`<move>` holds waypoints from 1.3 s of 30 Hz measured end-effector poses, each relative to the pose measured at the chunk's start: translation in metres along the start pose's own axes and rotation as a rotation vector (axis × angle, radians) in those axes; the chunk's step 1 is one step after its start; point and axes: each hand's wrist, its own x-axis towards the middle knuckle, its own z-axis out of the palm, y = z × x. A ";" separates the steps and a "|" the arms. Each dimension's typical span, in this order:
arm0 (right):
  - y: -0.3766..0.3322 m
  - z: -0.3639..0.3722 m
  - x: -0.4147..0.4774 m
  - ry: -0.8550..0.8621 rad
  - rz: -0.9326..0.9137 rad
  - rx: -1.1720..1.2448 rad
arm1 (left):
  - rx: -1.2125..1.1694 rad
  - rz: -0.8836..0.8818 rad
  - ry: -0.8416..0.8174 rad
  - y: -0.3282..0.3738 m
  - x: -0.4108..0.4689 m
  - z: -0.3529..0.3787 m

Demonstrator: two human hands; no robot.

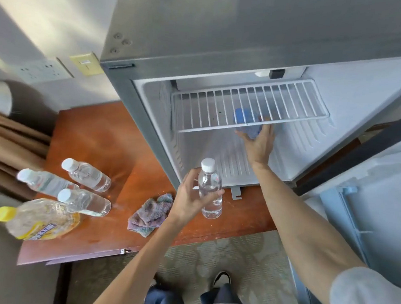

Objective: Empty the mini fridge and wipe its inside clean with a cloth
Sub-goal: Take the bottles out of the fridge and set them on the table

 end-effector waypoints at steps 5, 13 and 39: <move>-0.002 -0.035 -0.043 0.003 -0.019 -0.063 | -0.117 -0.050 0.031 -0.013 -0.039 -0.014; -0.020 -0.066 -0.123 -0.104 0.098 0.072 | -0.168 -0.101 0.168 -0.029 -0.076 -0.050; -0.150 0.102 -0.249 -0.621 0.125 0.203 | 0.136 -0.238 0.343 -0.067 0.022 -0.203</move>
